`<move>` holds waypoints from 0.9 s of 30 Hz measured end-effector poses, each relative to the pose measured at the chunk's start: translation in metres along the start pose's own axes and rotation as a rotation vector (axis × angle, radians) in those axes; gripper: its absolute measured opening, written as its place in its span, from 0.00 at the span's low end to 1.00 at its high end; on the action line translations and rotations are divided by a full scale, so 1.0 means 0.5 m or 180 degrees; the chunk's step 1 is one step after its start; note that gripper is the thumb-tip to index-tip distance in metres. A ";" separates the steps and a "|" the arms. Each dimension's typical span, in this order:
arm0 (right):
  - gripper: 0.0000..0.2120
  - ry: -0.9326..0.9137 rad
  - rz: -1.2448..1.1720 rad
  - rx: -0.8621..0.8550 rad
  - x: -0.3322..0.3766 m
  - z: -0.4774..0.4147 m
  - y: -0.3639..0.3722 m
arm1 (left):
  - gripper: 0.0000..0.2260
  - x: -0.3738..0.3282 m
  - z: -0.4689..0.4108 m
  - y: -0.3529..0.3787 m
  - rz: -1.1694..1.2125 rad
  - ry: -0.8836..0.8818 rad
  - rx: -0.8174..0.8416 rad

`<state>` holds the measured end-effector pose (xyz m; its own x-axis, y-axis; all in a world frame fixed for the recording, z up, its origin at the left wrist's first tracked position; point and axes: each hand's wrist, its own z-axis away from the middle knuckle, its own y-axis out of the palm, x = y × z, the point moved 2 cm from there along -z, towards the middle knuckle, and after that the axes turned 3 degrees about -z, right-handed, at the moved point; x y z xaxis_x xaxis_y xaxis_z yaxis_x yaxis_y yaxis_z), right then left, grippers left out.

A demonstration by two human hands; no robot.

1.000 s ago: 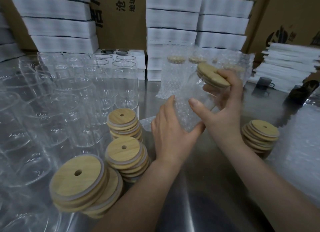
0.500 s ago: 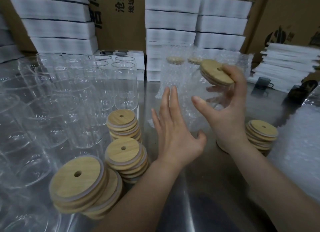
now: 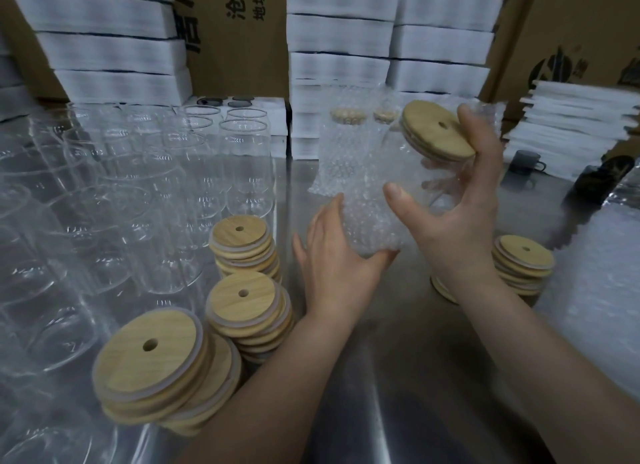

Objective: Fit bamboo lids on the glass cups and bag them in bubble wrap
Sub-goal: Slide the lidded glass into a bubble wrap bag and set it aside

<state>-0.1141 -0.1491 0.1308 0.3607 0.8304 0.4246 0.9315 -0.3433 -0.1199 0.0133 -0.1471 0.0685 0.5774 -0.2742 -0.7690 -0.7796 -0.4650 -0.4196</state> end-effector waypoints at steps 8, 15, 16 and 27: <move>0.36 0.0234 0.0085 0.0372 0.009 0.011 0.019 | 0.38 -0.004 0.010 -0.004 0.0836 -0.0257 0.0020; 0.33 0.0504 0.0060 0.0646 0.005 0.011 0.027 | 0.34 -0.008 0.011 -0.007 0.1141 -0.0395 -0.0001; 0.32 0.0552 0.0032 0.0695 0.006 0.011 0.028 | 0.35 -0.007 0.010 -0.007 0.1169 -0.0414 0.0001; 0.20 0.0673 0.0131 0.0909 0.003 0.004 0.029 | 0.34 -0.010 0.009 -0.009 0.1586 -0.0398 -0.0142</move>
<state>-0.0998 -0.1519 0.1278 0.4084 0.6991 0.5869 0.9026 -0.2134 -0.3739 0.0128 -0.1400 0.0719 0.1031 -0.3702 -0.9232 -0.9400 -0.3397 0.0312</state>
